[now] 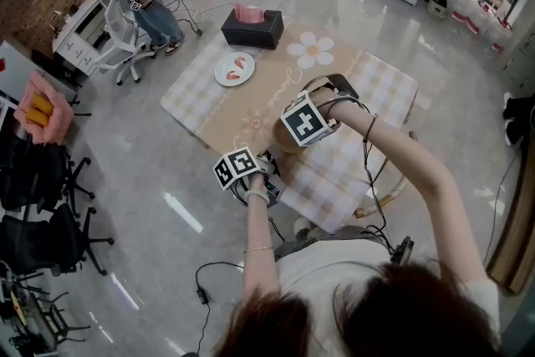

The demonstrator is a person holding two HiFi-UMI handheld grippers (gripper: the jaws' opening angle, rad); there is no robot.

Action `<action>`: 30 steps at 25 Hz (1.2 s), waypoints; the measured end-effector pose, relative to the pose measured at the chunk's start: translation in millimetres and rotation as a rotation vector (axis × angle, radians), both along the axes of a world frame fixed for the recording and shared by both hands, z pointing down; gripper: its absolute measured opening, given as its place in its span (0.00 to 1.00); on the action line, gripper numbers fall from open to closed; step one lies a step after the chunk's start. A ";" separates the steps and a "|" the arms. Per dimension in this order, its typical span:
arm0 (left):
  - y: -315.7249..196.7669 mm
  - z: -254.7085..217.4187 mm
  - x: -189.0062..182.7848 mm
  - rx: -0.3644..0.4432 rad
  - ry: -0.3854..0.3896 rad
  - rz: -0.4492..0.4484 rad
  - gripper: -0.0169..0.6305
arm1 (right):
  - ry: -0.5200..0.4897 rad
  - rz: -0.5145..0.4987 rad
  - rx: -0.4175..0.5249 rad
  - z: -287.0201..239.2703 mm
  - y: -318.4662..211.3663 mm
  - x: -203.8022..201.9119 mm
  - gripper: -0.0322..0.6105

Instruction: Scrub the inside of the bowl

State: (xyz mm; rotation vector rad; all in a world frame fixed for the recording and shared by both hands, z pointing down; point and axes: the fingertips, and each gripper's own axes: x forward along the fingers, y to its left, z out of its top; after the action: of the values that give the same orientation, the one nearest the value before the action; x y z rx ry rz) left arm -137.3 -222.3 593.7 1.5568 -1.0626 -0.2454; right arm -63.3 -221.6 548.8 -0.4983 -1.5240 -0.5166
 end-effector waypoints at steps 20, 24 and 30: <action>-0.5 -0.8 1.0 0.006 0.036 -0.017 0.11 | -0.037 -0.035 -0.024 -0.2 18.2 -16.0 0.17; -0.2 -2.6 0.6 0.010 0.039 -0.016 0.11 | -0.057 -0.040 -0.031 -1.0 18.7 -24.1 0.17; -1.0 -1.7 0.5 0.025 0.046 -0.012 0.11 | -0.075 -0.048 -0.043 4.0 16.5 -32.6 0.17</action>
State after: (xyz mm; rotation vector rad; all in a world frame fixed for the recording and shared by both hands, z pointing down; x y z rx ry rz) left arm -136.8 -223.3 592.0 1.5607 -1.0365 -0.3019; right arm -95.9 -205.1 552.8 -0.5557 -1.6010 -0.5457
